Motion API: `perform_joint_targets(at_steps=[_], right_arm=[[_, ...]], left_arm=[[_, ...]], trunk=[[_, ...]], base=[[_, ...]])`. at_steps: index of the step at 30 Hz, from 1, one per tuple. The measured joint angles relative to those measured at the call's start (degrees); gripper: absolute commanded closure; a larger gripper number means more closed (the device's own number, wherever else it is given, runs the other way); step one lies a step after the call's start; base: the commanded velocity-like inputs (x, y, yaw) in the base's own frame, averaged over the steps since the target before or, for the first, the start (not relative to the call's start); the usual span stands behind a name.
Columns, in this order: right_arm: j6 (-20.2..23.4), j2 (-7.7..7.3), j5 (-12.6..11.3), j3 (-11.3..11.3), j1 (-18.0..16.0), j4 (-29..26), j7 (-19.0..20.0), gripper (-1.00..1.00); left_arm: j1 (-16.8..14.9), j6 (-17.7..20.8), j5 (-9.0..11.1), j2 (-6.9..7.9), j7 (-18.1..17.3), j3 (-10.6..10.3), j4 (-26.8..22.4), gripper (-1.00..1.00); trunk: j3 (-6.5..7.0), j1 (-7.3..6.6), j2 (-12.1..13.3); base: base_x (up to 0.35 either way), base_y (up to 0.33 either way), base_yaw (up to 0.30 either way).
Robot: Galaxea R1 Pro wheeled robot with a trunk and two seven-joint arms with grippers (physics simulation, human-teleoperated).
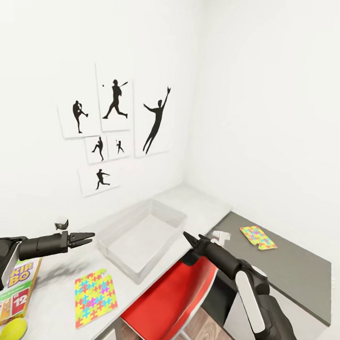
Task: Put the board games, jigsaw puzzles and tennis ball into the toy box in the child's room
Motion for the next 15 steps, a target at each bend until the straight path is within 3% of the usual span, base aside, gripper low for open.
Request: perform_joint_targets(at_steps=[10,15], right_arm=[[0.0,0.1,0.03,0.0,-0.01,0.0,0.0,-1.0],[0.06,0.32,0.09,0.01,-0.02,-0.03,-0.06,-1.0]], left_arm=[[-0.01,0.0,-0.07,0.1,-0.02,0.07,-0.01,-1.0],[0.0,0.0,-0.05,0.08,-0.01,0.08,-0.02,-1.0]], trunk=[[0.68,0.01,-0.03],[0.8,0.04,-0.03]], base=[[-0.008,0.0,-0.196],[-0.217,0.0,-0.048]])
